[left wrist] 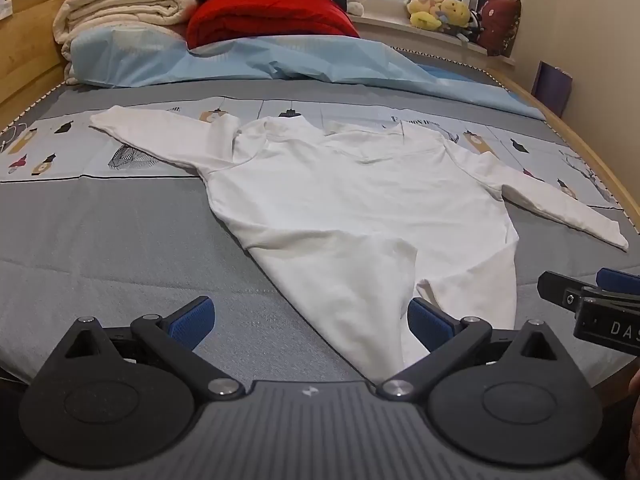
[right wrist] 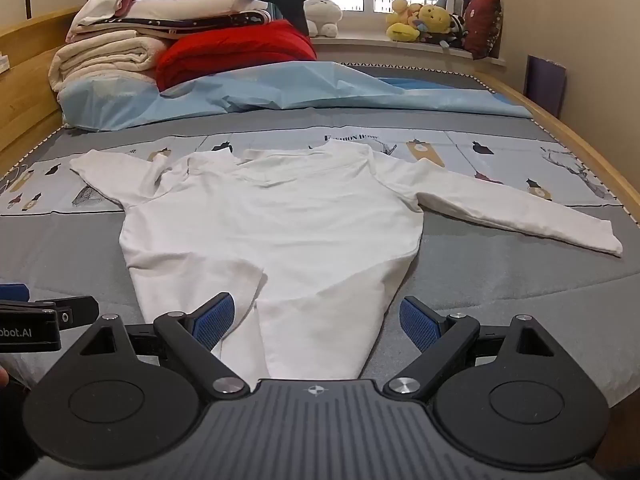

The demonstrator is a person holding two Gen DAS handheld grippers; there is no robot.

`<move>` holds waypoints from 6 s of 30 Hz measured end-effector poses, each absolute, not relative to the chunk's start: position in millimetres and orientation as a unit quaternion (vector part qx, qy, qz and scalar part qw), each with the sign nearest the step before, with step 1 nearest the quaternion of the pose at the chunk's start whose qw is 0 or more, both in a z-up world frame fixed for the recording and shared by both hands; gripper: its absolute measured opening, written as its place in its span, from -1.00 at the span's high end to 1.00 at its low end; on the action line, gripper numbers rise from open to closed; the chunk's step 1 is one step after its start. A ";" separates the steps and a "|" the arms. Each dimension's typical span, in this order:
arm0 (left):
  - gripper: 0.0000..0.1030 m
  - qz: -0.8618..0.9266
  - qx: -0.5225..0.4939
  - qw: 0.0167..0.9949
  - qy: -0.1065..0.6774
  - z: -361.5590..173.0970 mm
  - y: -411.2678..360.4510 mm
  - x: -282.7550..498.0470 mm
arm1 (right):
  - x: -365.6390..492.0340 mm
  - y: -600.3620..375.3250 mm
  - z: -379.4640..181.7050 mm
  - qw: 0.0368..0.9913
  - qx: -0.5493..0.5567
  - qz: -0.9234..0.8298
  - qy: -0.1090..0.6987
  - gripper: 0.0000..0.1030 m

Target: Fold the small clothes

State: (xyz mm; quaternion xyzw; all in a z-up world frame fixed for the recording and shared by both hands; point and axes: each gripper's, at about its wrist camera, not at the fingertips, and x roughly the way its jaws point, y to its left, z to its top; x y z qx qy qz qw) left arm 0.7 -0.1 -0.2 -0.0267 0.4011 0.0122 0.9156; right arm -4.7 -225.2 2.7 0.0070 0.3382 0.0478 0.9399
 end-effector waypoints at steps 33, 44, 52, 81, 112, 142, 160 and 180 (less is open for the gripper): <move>-0.99 0.006 -0.027 0.921 0.388 0.6 -3.0 -2.6 | -0.6 -222.8 0.7 0.936 -0.001 0.039 0.350 -0.74; -0.97 0.005 -0.023 0.921 0.390 0.5 -1.2 -0.5 | -1.0 -223.2 2.8 0.935 -0.001 0.038 0.353 -0.74; -0.50 -0.065 0.050 0.937 0.340 39.6 20.6 42.1 | 19.8 -258.3 33.1 0.948 0.013 0.033 0.317 -0.55; -0.18 -0.155 0.022 0.843 0.515 -72.9 -58.6 185.7 | 134.8 -155.7 -88.6 0.799 -0.171 0.237 0.525 0.15; 0.92 -0.131 0.073 0.804 0.576 -40.4 94.5 89.6 | 68.5 -332.8 -60.5 0.779 -0.062 0.129 0.611 0.96; 0.08 -0.133 0.078 0.731 0.665 -100.0 107.6 90.9 | 61.3 -408.9 -21.0 0.829 0.128 0.059 0.542 0.34; 0.62 -0.161 0.100 0.736 0.651 -88.5 94.1 74.6 | 74.0 -366.0 -67.6 0.784 0.033 0.063 0.616 0.17; 0.05 -0.054 0.024 0.898 0.436 -8.9 102.6 118.0 | 97.7 -330.6 -1.1 0.908 0.036 0.013 0.417 0.59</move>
